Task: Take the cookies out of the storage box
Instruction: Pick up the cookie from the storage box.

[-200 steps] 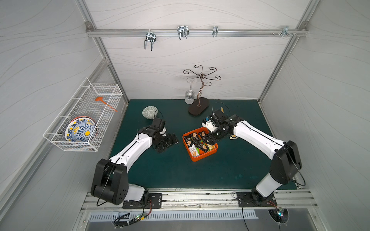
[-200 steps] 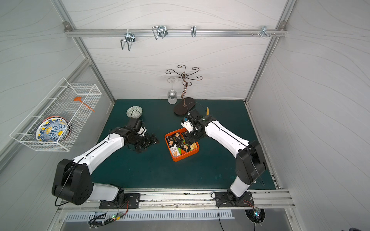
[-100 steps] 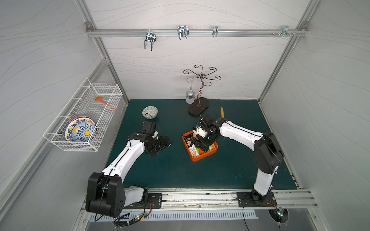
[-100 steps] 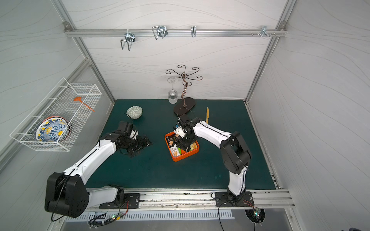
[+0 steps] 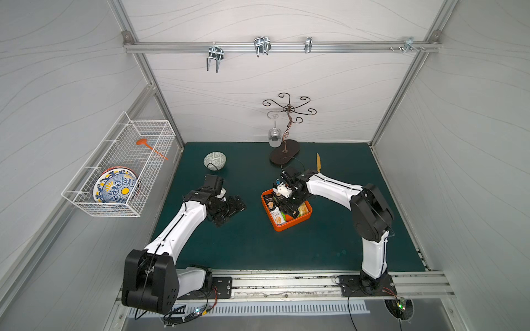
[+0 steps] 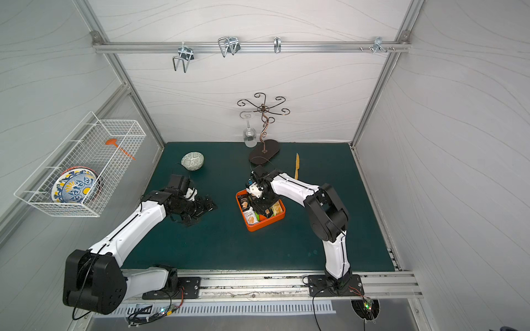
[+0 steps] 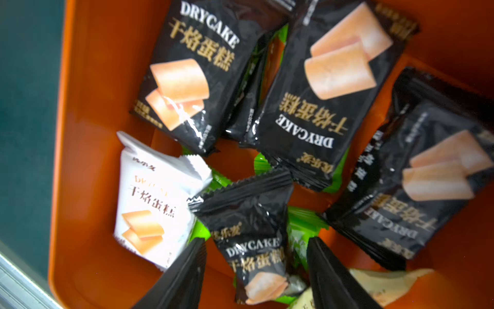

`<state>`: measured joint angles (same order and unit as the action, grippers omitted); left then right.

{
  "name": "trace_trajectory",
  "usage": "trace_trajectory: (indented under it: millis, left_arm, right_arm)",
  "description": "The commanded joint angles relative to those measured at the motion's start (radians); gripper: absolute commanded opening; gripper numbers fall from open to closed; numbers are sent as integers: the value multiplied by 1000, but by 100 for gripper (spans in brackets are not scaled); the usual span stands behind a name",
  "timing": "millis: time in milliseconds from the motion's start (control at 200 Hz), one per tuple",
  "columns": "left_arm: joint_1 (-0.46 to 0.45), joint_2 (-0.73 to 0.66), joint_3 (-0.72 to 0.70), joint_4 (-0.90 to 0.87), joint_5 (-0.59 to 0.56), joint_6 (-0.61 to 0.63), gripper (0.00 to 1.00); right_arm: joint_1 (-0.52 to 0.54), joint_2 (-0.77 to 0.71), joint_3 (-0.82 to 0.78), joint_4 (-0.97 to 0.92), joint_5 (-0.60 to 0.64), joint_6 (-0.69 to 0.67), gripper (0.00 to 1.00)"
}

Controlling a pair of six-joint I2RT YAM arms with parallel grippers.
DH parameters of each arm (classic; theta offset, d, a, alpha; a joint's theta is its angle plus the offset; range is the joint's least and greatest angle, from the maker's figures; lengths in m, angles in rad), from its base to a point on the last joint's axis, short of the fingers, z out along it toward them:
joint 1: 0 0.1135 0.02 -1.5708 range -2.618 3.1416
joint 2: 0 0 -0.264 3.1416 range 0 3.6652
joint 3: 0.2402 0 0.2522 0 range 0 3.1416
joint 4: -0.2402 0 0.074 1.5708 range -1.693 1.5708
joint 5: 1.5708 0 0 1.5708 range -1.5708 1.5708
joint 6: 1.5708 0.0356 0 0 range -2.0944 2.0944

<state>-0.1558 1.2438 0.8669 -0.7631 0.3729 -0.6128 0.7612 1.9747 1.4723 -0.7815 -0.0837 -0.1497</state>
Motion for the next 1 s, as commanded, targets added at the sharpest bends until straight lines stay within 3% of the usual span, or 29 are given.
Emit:
trace_trajectory:
  millis: [0, 155, 385, 995]
  left_arm:
    - [3, -20, 19, -11, -16, 14, 99]
    - [2, -21, 23, -17, -17, 18, 99]
    - [3, -10, 35, -18, -12, 22, 99]
    - [4, 38, 80, -12, -1, 43, 99]
  right_arm:
    - [13, 20, -9, 15, 11, -8, 65]
    - [17, 34, -3, 12, 37, -9, 61]
    - [20, 41, -6, 12, 51, -2, 38]
    - [-4, -26, 49, -30, -56, 76, 27]
